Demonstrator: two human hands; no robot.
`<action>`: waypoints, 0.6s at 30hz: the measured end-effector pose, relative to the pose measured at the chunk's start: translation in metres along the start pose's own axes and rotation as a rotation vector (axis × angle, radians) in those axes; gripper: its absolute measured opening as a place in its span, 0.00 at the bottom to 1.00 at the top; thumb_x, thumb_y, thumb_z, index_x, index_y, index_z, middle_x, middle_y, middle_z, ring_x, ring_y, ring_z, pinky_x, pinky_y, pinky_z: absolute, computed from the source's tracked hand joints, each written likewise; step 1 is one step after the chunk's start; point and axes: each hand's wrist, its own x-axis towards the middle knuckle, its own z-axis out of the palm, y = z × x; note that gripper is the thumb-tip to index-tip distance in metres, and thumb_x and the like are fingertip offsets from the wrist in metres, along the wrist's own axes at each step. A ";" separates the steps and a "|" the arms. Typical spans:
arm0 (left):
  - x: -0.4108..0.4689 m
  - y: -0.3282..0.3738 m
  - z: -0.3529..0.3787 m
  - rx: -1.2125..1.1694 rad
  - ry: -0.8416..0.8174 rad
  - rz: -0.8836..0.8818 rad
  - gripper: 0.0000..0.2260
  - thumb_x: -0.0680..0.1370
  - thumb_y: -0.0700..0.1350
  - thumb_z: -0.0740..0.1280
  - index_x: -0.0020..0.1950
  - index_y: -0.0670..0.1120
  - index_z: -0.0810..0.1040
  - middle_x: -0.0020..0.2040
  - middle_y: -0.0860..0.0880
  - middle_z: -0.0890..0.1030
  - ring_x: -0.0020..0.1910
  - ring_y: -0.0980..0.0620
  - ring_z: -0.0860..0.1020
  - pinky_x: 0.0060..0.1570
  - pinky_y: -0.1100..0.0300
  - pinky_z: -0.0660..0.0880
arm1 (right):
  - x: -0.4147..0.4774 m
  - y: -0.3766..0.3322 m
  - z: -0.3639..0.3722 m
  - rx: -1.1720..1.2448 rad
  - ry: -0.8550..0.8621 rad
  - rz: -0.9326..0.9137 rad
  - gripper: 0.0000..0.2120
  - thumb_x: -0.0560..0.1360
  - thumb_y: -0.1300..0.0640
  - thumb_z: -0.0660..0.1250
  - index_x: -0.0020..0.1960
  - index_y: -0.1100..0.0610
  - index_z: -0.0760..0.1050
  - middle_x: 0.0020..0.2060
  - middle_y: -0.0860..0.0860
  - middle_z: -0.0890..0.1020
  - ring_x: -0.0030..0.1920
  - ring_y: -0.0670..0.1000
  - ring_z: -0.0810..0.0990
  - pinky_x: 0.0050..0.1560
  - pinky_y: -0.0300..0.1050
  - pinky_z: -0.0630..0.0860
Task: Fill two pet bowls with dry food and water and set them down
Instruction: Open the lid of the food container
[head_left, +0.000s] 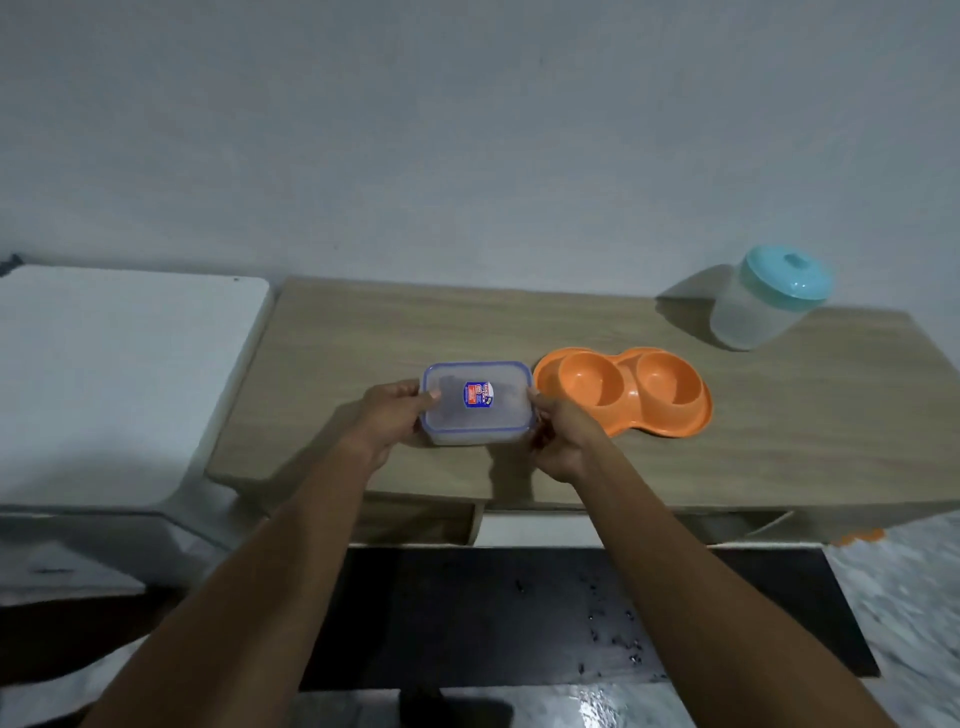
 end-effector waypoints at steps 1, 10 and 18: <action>0.010 -0.001 -0.001 0.008 -0.025 -0.008 0.03 0.79 0.40 0.68 0.49 0.44 0.81 0.53 0.38 0.83 0.44 0.45 0.81 0.37 0.58 0.81 | 0.006 0.000 0.005 0.062 0.025 0.025 0.10 0.77 0.56 0.73 0.42 0.57 0.74 0.32 0.50 0.72 0.31 0.45 0.69 0.34 0.35 0.71; 0.060 0.001 0.002 0.015 0.078 -0.059 0.07 0.75 0.41 0.73 0.47 0.37 0.82 0.43 0.38 0.82 0.31 0.46 0.80 0.34 0.52 0.79 | 0.031 0.003 0.033 0.213 0.238 -0.169 0.12 0.74 0.59 0.77 0.53 0.58 0.77 0.45 0.53 0.83 0.39 0.51 0.81 0.34 0.41 0.78; 0.071 0.021 0.005 0.418 0.205 0.177 0.25 0.65 0.45 0.75 0.62 0.48 0.78 0.54 0.50 0.77 0.52 0.49 0.79 0.55 0.52 0.78 | 0.028 0.058 0.033 0.141 0.187 -0.210 0.30 0.69 0.56 0.81 0.66 0.66 0.76 0.42 0.57 0.83 0.40 0.53 0.81 0.41 0.45 0.80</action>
